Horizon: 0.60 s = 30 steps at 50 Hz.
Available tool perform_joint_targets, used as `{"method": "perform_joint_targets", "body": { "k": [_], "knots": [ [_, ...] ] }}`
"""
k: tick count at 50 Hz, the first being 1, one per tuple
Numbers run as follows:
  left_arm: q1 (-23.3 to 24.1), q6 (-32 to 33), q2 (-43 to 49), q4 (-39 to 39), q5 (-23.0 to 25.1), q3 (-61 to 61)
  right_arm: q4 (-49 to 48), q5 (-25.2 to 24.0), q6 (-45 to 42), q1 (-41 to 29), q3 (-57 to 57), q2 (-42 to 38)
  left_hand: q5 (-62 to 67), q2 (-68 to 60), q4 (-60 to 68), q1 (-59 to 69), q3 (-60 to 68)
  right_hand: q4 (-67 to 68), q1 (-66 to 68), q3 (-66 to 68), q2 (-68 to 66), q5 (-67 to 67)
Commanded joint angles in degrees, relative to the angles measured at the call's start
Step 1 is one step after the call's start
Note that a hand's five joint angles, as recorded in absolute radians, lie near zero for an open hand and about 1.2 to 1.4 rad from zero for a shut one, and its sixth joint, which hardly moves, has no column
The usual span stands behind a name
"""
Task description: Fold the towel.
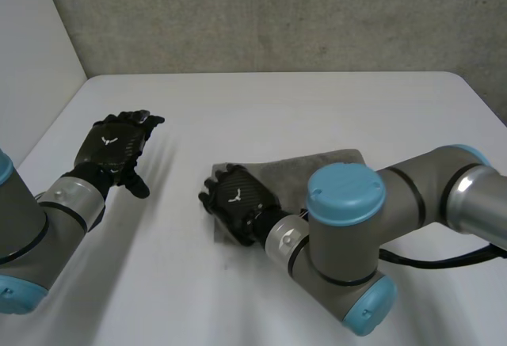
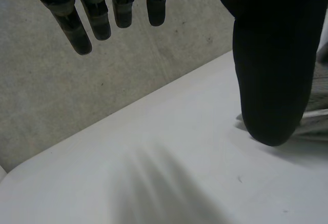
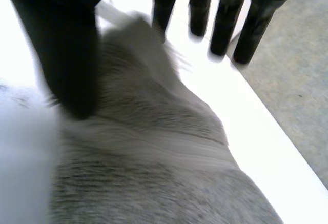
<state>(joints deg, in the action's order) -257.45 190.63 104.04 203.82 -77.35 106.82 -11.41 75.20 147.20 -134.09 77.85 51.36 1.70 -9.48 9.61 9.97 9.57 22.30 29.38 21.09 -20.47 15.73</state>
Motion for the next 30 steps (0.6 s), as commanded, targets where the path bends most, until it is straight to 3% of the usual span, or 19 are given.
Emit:
{"method": "perform_joint_targets", "body": {
  "k": [1, 8, 14, 17, 21, 23, 30],
  "knots": [
    [0.01, -0.08, 0.02, 0.00, 0.00, -0.03, 0.78, 1.53, 5.97, 9.16, 5.72, 9.00, -1.70, -0.52, 0.39, 0.03, 0.43, -12.30, -19.38, -11.09, 10.47, -15.73],
    [0.10, -0.08, 0.02, 0.00, 0.00, 0.06, 0.78, 1.18, 10.04, 20.95, 17.23, 16.13, -1.70, -0.52, 0.39, 0.03, 0.43, -12.30, -19.38, -11.09, 10.47, -15.73],
    [0.28, -0.08, 0.02, 0.00, 0.00, 0.06, 0.60, 0.38, 9.69, 26.77, 23.05, 16.58, -1.70, -0.52, 0.39, 0.03, 0.43, -12.30, -19.38, -11.09, 10.47, -15.73],
    [0.28, -0.08, 0.11, 0.08, 0.00, 0.41, -0.10, -1.10, 8.55, 29.93, 26.65, 16.32, -1.70, -0.52, 0.39, 0.03, 0.43, 8.40, 1.33, 9.62, -10.23, 4.97],
    [0.37, -0.08, 0.11, 0.08, 0.00, 0.50, -0.54, -3.04, 7.23, 32.13, 28.06, 15.97, -1.70, -0.52, 0.39, 0.03, 0.43, 22.60, 15.53, 23.82, -24.43, 19.17],
    [0.63, -0.08, 0.11, 0.08, 0.00, 0.50, -2.55, -3.22, 6.09, 33.27, 28.59, 16.14, -1.70, -0.52, 0.39, 0.03, 0.43, 53.03, 45.96, 54.25, -54.86, 49.60],
    [1.07, -0.08, 0.02, 0.08, 0.00, 0.59, -10.29, -2.70, 5.91, 32.58, 25.00, 17.54, -1.70, -0.52, 0.39, 0.03, 0.43, 57.70, 50.62, 58.91, -59.53, 54.27]
  ]
}}
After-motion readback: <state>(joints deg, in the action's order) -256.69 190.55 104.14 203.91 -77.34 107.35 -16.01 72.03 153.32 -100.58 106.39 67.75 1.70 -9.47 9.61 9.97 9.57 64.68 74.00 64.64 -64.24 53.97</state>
